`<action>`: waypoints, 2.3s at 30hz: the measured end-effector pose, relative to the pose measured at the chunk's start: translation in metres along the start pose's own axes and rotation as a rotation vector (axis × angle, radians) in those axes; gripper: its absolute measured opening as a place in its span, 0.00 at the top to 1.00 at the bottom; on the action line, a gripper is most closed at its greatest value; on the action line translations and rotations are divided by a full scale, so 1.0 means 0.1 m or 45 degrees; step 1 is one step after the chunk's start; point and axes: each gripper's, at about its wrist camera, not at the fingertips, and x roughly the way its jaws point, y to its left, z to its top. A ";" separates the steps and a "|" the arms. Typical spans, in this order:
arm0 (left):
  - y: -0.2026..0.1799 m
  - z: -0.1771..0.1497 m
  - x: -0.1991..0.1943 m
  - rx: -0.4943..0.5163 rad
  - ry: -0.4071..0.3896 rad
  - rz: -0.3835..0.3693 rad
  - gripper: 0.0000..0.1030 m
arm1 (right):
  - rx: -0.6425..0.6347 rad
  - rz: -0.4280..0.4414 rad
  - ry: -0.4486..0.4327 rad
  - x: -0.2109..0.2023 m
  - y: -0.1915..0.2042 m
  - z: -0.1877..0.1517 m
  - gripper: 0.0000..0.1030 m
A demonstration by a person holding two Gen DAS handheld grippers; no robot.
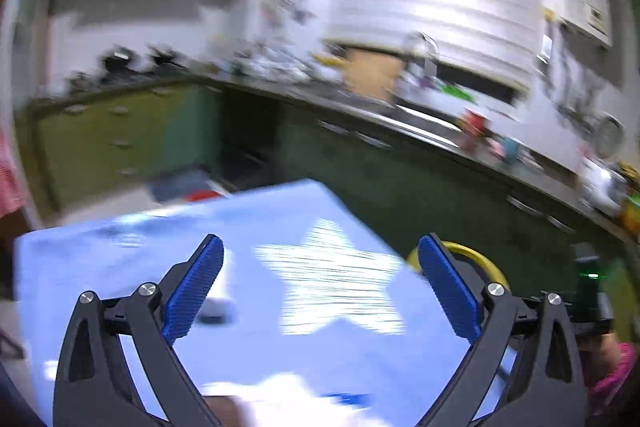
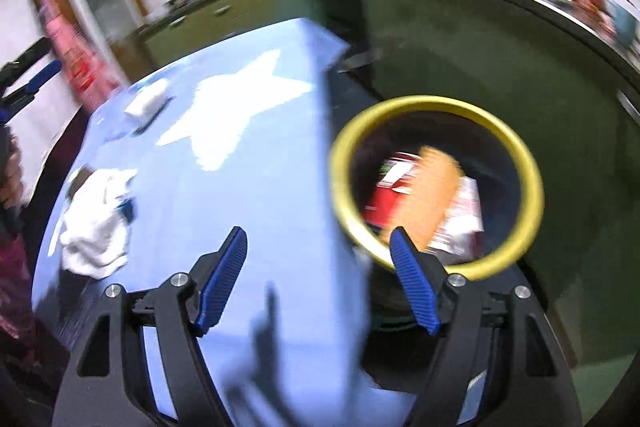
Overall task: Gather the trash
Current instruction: 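Grasp the crumpled white tissue with the right gripper, then carry the white tissue over the bin and release it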
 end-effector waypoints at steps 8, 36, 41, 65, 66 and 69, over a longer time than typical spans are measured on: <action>1.33 -0.42 -0.27 -0.226 -0.107 0.360 0.04 | -0.397 0.343 0.029 0.09 1.26 0.05 0.70; 1.68 -0.67 -0.13 -0.438 -0.023 0.342 0.04 | -0.645 0.535 -0.028 0.01 2.37 0.30 0.98; 1.67 -0.67 -0.13 -0.435 -0.019 0.343 0.04 | -0.605 0.559 -0.105 -0.22 2.30 0.50 0.98; 1.66 -0.68 -0.14 -0.418 -0.010 0.354 0.04 | -0.303 0.205 -0.393 -1.23 1.13 0.87 0.98; 1.66 -0.67 -0.13 -0.419 -0.010 0.353 0.04 | -0.270 0.157 -0.385 -1.24 1.00 0.86 0.98; 1.66 -0.68 -0.12 -0.420 -0.005 0.358 0.04 | -0.170 0.039 -0.355 -1.21 0.63 0.85 0.98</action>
